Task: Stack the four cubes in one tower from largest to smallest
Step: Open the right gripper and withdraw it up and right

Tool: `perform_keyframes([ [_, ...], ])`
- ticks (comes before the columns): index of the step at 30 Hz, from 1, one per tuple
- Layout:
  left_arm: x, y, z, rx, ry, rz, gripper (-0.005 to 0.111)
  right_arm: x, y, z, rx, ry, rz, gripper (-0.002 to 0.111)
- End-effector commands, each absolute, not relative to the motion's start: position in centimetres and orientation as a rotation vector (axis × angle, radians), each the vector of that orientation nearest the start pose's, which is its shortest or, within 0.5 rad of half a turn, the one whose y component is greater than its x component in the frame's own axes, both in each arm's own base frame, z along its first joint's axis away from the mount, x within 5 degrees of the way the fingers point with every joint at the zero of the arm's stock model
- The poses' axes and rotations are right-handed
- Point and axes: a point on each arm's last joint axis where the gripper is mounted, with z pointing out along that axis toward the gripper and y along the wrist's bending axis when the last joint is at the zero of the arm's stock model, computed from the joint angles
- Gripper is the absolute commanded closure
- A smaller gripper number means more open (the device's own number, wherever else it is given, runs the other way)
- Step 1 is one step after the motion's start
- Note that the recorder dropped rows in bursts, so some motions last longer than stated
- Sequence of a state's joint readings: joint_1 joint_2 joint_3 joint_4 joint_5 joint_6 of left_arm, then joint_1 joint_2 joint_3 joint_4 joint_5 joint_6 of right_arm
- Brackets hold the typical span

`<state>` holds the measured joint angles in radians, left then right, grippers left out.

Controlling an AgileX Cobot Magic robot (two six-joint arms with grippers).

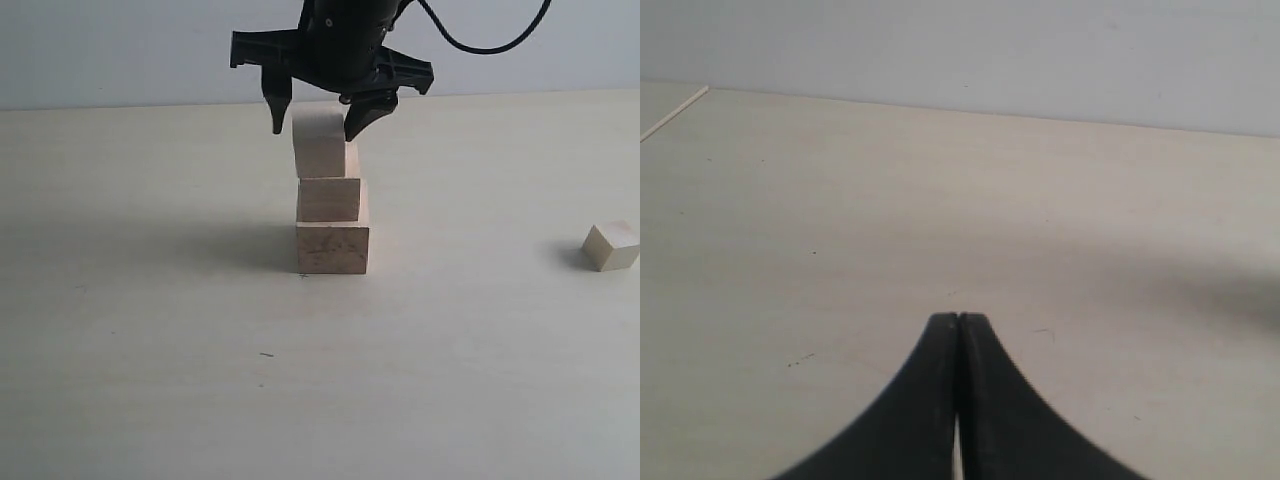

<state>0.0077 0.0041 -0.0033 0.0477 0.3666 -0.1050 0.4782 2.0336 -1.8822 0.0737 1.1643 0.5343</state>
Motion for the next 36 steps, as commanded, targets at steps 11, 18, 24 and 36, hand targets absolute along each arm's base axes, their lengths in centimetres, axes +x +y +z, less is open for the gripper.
perform_keyframes([
  [11,5.3,0.2,18.1,-0.080,1.836,-0.026,0.107,37.8,19.3,32.0,0.051,2.746,0.256,0.041],
  [18,5.3,0.2,18.1,-0.082,1.836,-0.027,0.107,37.0,18.4,33.8,-0.047,2.702,0.182,0.045],
  [24,5.3,0.2,18.1,-0.082,1.836,-0.027,0.107,37.1,17.4,34.3,-0.064,2.668,0.040,0.070],
  [36,5.3,0.7,18.2,0.114,1.832,0.202,0.107,39.2,11.9,34.3,0.000,2.653,-0.087,0.108],
])
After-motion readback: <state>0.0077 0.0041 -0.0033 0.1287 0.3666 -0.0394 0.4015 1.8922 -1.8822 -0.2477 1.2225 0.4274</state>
